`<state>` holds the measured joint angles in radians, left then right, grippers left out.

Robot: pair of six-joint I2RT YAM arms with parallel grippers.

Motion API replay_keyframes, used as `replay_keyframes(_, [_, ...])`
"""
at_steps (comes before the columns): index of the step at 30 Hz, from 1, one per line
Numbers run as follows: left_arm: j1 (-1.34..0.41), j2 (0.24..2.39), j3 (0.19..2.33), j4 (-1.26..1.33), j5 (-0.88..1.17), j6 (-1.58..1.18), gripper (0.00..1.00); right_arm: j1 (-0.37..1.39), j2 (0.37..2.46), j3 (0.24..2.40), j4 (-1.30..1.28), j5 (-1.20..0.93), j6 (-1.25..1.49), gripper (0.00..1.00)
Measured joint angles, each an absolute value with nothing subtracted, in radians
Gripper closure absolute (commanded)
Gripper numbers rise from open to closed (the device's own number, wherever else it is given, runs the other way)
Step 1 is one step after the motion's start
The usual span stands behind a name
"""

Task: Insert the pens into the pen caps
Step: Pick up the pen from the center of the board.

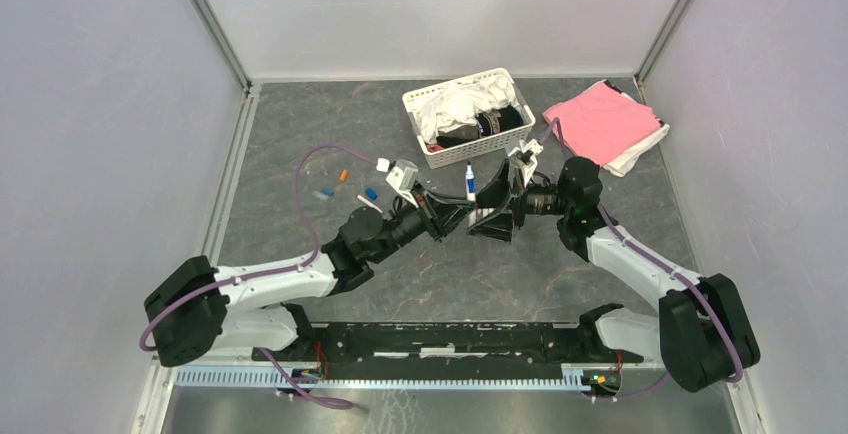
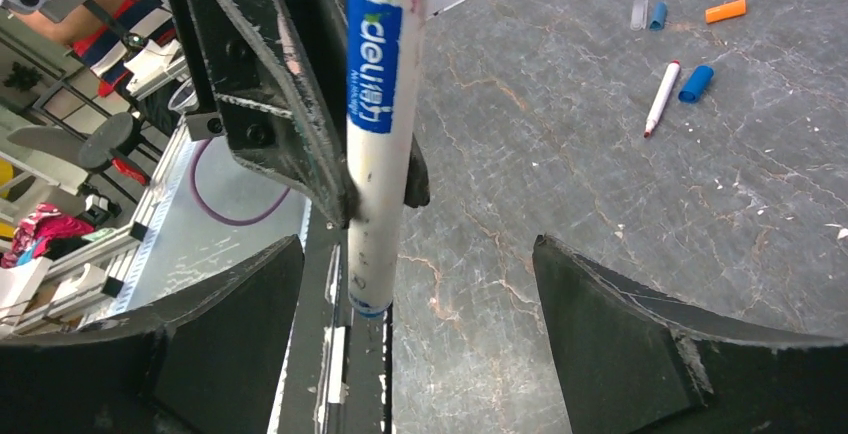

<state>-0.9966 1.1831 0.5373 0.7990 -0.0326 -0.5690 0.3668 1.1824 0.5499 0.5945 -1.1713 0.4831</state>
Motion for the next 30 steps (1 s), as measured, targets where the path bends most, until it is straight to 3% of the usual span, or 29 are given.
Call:
replay_keyframes(5, [-1.031, 1.22, 0.566, 0.84, -0.077, -0.556, 0.98, 0.372, 1.182, 0.541, 0.641, -1.166, 0.549, 0.18])
replay_keyframes(7, [-1.037, 1.225, 0.566, 0.851, -0.085, -0.555, 0.98, 0.373, 1.182, 0.54, 0.655, -1.165, 0.565, 0.29])
replay_keyframes(15, [-1.056, 1.25, 0.568, 0.873, -0.116, -0.549, 0.95, 0.376, 1.176, 0.51, 0.73, -1.161, 0.643, 0.88])
replay_keyframes(18, [-1.058, 1.251, 0.57, 0.875, -0.122, -0.545, 0.88, 0.378, 1.176, 0.509, 0.739, -1.161, 0.655, 0.98])
replay_keyframes(19, [-1.058, 1.251, 0.572, 0.87, -0.125, -0.545, 0.82, 0.377, 1.176, 0.509, 0.741, -1.162, 0.653, 0.99])
replay_keyframes(22, [-1.06, 1.233, 0.584, 0.82, -0.127, -0.543, 0.52, 0.378, 1.176, 0.509, 0.74, -1.17, 0.64, 1.0])
replay_keyframes(28, [-1.065, 1.071, 0.579, 0.744, -0.123, -0.526, 0.22, 0.379, 1.176, 0.518, 0.677, -1.217, 0.505, 1.0])
replay_keyframes(30, [-1.066, 1.008, 0.579, 0.73, -0.126, -0.525, 0.03, 0.38, 1.176, 0.533, 0.613, -1.234, 0.429, 1.0])
